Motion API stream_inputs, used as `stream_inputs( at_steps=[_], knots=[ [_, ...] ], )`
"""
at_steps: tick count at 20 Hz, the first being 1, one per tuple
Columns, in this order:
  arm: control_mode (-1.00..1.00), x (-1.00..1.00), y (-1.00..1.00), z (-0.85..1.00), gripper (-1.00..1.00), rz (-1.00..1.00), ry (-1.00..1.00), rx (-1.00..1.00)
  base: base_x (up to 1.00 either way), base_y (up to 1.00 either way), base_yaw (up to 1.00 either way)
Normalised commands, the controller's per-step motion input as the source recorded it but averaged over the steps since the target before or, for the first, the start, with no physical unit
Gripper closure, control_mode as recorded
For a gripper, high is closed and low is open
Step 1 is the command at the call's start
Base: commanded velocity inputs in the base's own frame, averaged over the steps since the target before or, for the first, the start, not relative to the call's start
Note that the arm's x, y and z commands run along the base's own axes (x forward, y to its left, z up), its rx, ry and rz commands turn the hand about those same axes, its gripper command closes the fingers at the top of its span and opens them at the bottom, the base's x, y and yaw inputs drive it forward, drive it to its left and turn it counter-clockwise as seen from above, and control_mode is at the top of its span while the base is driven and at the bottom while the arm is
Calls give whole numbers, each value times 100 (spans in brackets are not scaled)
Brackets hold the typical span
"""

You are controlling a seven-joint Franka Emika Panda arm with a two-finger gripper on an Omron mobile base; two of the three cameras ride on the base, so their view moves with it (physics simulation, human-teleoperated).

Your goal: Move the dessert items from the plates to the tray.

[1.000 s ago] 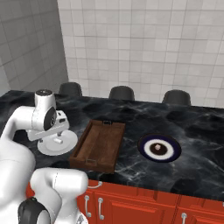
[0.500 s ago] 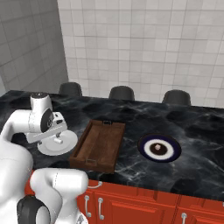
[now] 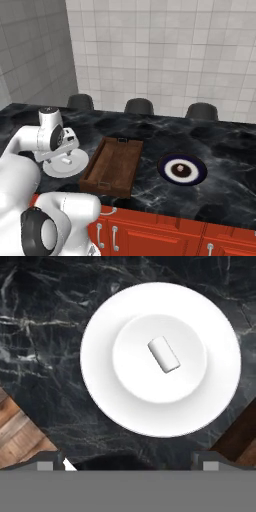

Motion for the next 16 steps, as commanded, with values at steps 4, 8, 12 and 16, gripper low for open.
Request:
stream_inputs(
  at_steps=[4, 8, 12, 16],
  knots=[
    [-100, 17, 4, -17, -100, 0, 0, 0, 0, 0, 0],
    [-100, 19, 13, -22, -100, 0, 0, 0, 0, 0, 0],
    [-100, 21, 17, -24, -100, 0, 0, 0, 0, 0, 0],
    [-100, 27, 11, -22, -100, 0, 0, 0, 0, 0, 0]
  ],
)
